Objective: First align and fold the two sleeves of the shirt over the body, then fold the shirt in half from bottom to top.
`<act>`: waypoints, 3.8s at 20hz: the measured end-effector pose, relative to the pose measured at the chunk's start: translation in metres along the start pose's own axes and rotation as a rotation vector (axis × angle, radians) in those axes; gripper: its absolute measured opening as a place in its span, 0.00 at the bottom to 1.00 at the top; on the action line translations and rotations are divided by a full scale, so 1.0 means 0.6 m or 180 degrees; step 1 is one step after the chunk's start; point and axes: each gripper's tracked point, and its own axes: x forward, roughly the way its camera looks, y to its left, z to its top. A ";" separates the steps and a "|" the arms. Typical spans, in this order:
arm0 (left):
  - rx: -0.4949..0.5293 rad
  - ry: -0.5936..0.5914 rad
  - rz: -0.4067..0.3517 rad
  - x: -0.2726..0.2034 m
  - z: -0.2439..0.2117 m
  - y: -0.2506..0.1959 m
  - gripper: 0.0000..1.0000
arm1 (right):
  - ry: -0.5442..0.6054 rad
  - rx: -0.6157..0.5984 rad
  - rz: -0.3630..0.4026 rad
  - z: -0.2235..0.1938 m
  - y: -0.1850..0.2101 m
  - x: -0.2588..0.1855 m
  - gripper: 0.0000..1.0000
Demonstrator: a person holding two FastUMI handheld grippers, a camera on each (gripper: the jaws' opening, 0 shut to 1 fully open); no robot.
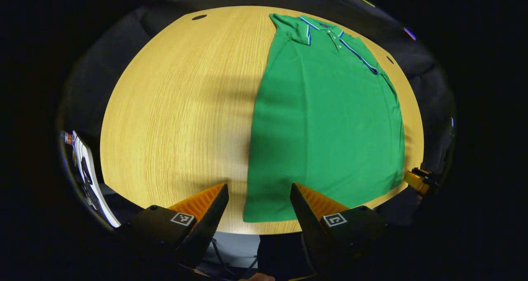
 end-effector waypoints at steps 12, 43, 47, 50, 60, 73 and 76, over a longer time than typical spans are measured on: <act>0.0075 0.0296 0.0013 0.025 -0.036 -0.018 0.92 | 0.0435 -0.0065 -0.0004 -0.014 0.030 0.023 0.98; 0.0128 0.0407 0.0055 0.035 -0.026 -0.047 0.05 | 0.0836 -0.0081 0.0076 -0.019 0.038 0.058 0.11; 0.0301 0.0347 0.0130 0.040 -0.020 -0.053 0.04 | 0.0798 -0.0218 0.0033 -0.015 0.041 0.055 0.00; 0.0320 0.0198 0.0060 0.036 -0.012 -0.064 0.03 | 0.0759 -0.0280 0.0032 -0.014 0.043 0.054 0.02; 0.0318 -0.0061 -0.0077 -0.044 0.015 -0.052 0.03 | 0.0291 -0.0201 0.0348 0.038 0.058 -0.040 0.02; 0.0511 -0.0810 -0.0047 -0.116 0.309 -0.059 0.03 | -0.0469 0.0002 0.0292 0.333 0.108 -0.115 0.02; 0.0642 -0.1036 0.0100 -0.114 0.388 -0.051 0.03 | -0.0621 -0.0011 0.0288 0.398 0.131 -0.096 0.02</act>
